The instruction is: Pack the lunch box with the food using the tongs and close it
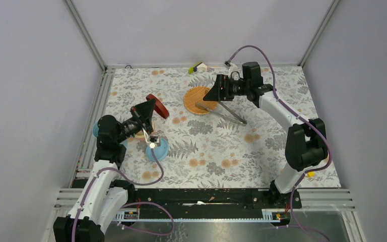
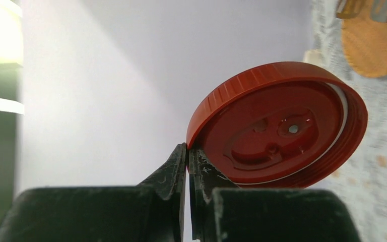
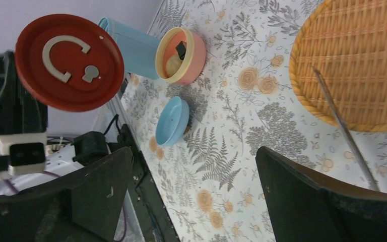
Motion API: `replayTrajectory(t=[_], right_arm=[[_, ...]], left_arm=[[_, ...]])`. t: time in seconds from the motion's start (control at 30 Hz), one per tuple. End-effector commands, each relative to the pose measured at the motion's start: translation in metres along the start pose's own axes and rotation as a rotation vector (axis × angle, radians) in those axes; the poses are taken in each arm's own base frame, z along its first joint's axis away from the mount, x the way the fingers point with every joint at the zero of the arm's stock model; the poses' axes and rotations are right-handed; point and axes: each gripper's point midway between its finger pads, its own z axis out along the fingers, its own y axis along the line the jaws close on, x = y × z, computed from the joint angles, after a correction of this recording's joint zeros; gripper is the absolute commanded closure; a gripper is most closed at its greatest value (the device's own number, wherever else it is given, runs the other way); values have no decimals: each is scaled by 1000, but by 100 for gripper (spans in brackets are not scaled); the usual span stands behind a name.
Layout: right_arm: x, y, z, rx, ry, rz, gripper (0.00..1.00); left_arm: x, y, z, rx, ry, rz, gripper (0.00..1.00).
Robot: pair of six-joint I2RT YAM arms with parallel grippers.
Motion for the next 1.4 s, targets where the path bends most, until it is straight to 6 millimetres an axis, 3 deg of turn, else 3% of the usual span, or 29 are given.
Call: replayTrajectory(t=[0.0, 0.23, 0.33, 0.43, 0.57, 0.73, 1.0, 1.2, 1.37], right_arm=[[3, 22, 16, -54, 8, 93, 0], [15, 55, 49, -56, 61, 142, 0], [20, 68, 52, -62, 59, 133, 0], [24, 83, 48, -95, 36, 115, 0], [28, 100, 39, -129, 18, 125, 0], [38, 111, 47, -141, 55, 206, 0], [63, 112, 61, -111, 121, 352, 0], [68, 112, 60, -119, 128, 394, 0], [74, 125, 69, -257, 172, 431, 1]], left_arm=[[-55, 68, -12, -256, -175, 474, 100], [-103, 33, -16, -168, -416, 650, 100], [-117, 12, -20, -116, -491, 677, 100], [-122, 8, -21, -111, -512, 682, 100], [-125, 4, -20, -101, -512, 684, 100], [-129, 1, -18, -99, -517, 699, 100], [-121, -5, -18, -103, -420, 767, 100], [-105, 7, -17, -158, -279, 776, 100], [-103, 23, -18, -198, -247, 790, 100]])
